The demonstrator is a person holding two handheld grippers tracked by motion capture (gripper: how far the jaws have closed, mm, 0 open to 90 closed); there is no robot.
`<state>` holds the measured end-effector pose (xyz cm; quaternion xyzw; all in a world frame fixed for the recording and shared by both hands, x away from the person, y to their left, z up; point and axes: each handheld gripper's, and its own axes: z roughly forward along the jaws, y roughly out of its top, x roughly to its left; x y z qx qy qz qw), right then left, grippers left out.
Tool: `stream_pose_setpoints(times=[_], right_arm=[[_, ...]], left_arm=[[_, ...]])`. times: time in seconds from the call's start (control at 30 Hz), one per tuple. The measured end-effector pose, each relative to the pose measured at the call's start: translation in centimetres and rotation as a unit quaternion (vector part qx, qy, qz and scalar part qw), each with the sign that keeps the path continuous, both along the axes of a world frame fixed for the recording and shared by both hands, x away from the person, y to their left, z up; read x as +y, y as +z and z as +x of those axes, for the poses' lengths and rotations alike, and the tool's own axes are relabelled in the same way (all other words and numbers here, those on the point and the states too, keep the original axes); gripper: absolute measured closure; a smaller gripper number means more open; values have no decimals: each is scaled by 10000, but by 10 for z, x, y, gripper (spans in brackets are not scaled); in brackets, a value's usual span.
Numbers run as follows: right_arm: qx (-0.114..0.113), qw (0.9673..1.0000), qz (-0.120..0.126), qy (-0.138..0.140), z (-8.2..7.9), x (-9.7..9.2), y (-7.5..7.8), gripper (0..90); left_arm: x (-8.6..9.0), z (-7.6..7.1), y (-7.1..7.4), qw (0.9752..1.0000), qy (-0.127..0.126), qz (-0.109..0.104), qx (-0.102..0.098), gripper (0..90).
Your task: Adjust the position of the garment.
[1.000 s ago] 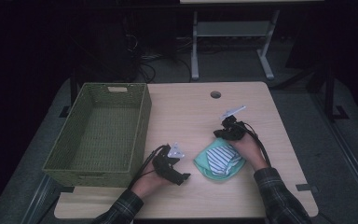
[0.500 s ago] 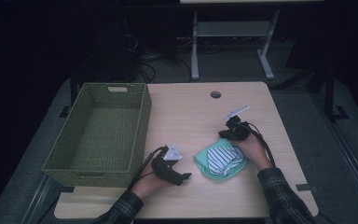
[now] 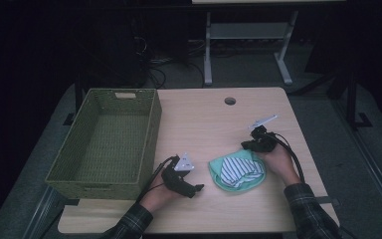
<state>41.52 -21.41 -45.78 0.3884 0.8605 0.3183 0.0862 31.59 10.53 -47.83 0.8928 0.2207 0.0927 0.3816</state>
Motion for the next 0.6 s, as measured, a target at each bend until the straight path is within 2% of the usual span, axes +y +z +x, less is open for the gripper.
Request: stream_pose_setpoints(times=[0.33, 0.6], right_arm=[[18, 10000, 32, -3, -18, -16, 0, 900], [-3, 9999, 140, -11, -39, -30, 3, 900]], left_arm=[[0, 0, 0, 10000, -12, 7, -20, 125], [0, 0, 0, 10000, -3, 20, 17, 126]])
